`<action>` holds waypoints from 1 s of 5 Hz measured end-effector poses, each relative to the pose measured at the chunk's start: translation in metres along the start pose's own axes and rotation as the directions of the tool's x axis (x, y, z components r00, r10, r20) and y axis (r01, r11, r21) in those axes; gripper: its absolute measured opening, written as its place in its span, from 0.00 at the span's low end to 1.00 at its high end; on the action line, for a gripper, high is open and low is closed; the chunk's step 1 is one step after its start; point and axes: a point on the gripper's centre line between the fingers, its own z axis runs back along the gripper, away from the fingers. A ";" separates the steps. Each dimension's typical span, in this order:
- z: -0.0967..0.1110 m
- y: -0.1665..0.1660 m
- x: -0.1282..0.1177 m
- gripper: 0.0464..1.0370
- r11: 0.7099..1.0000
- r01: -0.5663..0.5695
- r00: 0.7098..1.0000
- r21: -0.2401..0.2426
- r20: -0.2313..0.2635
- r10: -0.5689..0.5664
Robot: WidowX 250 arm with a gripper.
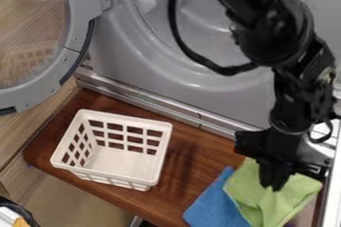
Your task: Put the green cloth on top of the blue cloth
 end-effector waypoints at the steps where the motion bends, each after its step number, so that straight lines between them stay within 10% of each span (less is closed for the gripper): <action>1: -0.012 -0.001 0.006 0.01 1.000 -0.011 1.000 0.011 0.009 0.011; 3: -0.025 -0.003 0.009 0.03 0.999 -0.016 1.000 0.049 0.006 0.016; 5: -0.009 0.004 0.007 0.44 0.993 -0.058 0.997 0.102 -0.051 0.064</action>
